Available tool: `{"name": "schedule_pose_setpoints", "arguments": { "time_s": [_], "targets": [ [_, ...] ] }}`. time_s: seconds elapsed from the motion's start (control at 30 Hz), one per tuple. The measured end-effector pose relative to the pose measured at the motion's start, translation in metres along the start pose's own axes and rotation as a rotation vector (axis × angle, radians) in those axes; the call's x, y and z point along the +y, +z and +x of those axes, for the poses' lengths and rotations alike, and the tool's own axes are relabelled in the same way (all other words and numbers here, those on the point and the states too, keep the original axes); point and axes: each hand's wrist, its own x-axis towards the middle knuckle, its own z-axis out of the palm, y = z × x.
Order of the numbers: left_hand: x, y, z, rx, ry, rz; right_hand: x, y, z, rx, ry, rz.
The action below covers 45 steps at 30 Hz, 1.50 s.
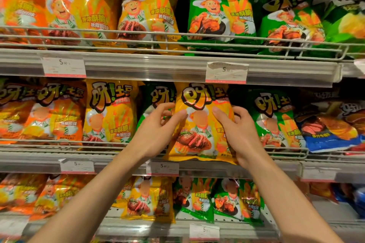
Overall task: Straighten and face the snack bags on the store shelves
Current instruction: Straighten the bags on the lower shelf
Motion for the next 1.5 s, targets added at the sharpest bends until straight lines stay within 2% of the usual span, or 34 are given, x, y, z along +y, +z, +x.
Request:
{"name": "schedule_pose_setpoints", "arguments": {
  "time_s": [0.1,0.23,0.37,0.47,0.6,0.67,0.77,0.9,1.1,1.23,1.37,1.5],
  "targets": [
    [0.002,0.001,-0.001,-0.076,-0.072,-0.118,0.001,0.003,-0.007,-0.078,0.099,0.079],
    [-0.005,-0.005,-0.004,-0.023,-0.084,-0.191,0.002,0.007,-0.014,-0.121,0.072,0.169],
    [-0.006,-0.015,-0.012,-0.003,-0.06,-0.129,0.008,0.024,-0.018,-0.098,0.013,0.153],
    [-0.011,-0.028,-0.015,0.037,-0.045,-0.081,0.005,0.034,-0.019,-0.141,-0.01,0.116],
    [-0.02,-0.047,-0.021,0.146,-0.045,-0.098,0.004,0.033,-0.001,-0.099,-0.098,-0.084],
    [-0.026,-0.058,-0.026,0.187,-0.048,-0.071,0.007,0.034,0.012,-0.102,-0.13,-0.319],
    [-0.034,-0.074,-0.03,0.223,-0.068,-0.062,0.011,0.046,0.023,-0.236,-0.145,-0.587],
    [-0.037,-0.087,-0.033,0.245,-0.057,-0.027,0.015,0.064,0.029,-0.377,-0.087,-0.626],
    [-0.037,-0.089,-0.033,0.245,-0.061,-0.037,0.017,0.063,0.033,-0.323,-0.083,-0.547],
    [-0.035,-0.083,-0.029,0.248,-0.051,-0.049,0.005,0.039,0.031,-0.189,-0.093,-0.423],
    [-0.031,-0.069,-0.025,0.242,-0.04,-0.058,0.001,-0.008,0.034,-0.041,-0.148,-0.499],
    [-0.03,-0.052,-0.017,0.202,-0.015,-0.044,0.014,-0.038,0.032,-0.008,-0.124,-0.689]
  ]
}}
